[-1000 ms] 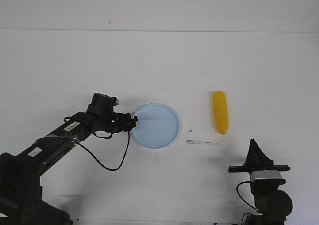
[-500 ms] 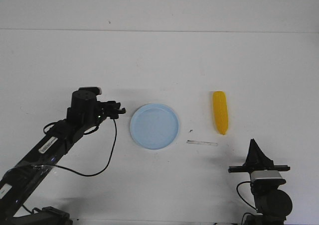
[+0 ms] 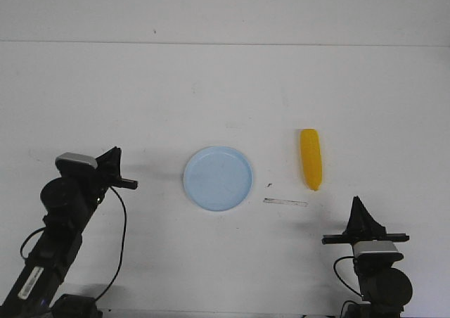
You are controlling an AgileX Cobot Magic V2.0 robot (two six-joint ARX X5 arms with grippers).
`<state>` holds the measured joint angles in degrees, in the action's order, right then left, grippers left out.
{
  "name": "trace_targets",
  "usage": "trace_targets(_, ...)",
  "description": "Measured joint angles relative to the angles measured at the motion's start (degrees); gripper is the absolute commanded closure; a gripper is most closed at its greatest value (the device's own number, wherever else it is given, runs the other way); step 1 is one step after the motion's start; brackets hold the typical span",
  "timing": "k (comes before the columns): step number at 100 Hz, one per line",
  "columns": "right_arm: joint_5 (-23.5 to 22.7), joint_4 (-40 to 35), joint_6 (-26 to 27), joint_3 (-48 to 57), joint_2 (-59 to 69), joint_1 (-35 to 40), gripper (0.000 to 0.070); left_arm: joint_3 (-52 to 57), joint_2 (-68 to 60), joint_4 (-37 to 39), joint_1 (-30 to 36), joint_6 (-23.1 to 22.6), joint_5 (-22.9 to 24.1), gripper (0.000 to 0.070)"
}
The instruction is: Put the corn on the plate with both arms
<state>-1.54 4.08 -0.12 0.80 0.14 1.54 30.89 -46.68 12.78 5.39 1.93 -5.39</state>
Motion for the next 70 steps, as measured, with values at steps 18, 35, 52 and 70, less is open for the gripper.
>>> trace_targets(18, 0.0, 0.0, 0.0, 0.0, 0.0, 0.0, 0.0688, -8.6, 13.2, 0.0, -1.2, -0.9, 0.0, 0.0699)
trace_targets(35, 0.0, 0.0, 0.0, 0.0, 0.0, 0.0, 0.0688, -13.4, 26.0, -5.0, -1.8, -1.0, 0.0, 0.0699)
trace_targets(52, 0.0, 0.0, 0.0, 0.0, 0.0, 0.0, 0.0688, -13.4, 36.2, -13.5, -1.8, -1.0, 2.8, 0.0699)
trace_targets(70, 0.0, 0.0, 0.0, 0.0, 0.0, 0.0, 0.0688, -13.4, 42.2, -16.7, -1.8, -1.0, 7.1, 0.0699)
